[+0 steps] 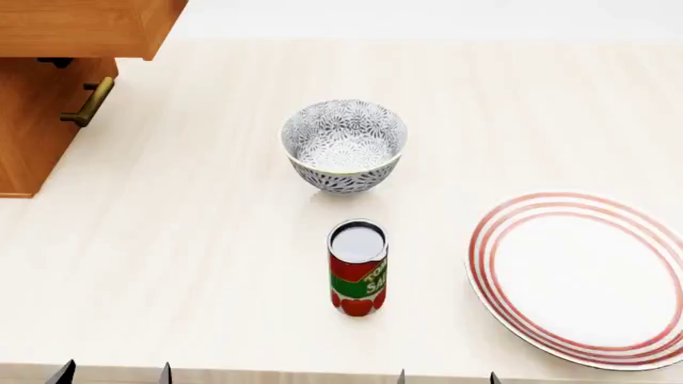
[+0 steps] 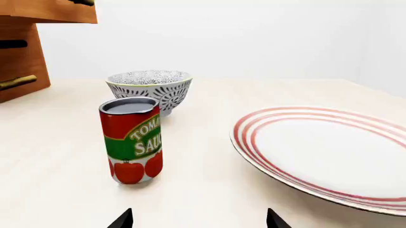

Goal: Put the bowl on the plate.

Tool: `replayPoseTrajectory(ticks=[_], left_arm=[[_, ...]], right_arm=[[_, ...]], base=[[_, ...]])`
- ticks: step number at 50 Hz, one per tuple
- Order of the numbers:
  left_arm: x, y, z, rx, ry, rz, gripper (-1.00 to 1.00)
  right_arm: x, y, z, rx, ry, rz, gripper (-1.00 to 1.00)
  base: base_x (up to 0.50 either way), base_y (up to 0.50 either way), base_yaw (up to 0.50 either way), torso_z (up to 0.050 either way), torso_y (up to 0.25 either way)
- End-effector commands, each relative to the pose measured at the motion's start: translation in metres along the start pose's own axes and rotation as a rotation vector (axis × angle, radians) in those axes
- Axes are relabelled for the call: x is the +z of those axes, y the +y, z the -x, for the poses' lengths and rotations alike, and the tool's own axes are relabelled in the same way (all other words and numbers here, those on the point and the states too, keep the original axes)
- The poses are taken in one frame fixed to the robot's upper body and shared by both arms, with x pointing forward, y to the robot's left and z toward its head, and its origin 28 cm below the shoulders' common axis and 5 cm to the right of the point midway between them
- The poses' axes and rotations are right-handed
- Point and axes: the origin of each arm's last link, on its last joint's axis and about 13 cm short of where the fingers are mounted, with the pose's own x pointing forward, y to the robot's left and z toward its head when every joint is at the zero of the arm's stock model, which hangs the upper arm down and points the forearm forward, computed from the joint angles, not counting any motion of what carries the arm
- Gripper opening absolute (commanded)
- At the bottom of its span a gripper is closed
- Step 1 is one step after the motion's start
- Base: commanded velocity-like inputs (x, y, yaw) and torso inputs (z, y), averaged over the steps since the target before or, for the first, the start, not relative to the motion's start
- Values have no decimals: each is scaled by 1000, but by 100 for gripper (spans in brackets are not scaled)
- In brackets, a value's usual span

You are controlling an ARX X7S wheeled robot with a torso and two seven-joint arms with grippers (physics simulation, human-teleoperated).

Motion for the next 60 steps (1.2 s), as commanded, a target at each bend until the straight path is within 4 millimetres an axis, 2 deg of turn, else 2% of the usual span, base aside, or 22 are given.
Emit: replayPoseTrajectory(ticks=[1, 15, 30, 48, 60], left_arm=[[-1, 0, 0, -7, -4, -3, 100], [-1, 0, -1, -22, -16, -8, 100], [12, 7, -6, 23, -77, -12, 100], [22, 7, -14, 17, -110, -18, 100], [22, 7, -14, 15, -113, -19, 100]], right_arm=[[0, 1, 0, 1, -4, 18, 100], [5, 0, -4, -22, 30, 21, 100], [33, -11, -12, -111, 10, 74, 100], [55, -18, -15, -146, -55, 79, 100], [56, -23, -14, -139, -69, 52, 100]], base=[[0, 0, 0, 0, 0], [0, 0, 0, 0, 0], [0, 0, 0, 0, 0], [0, 0, 0, 0, 0], [15, 0, 0, 0, 0]])
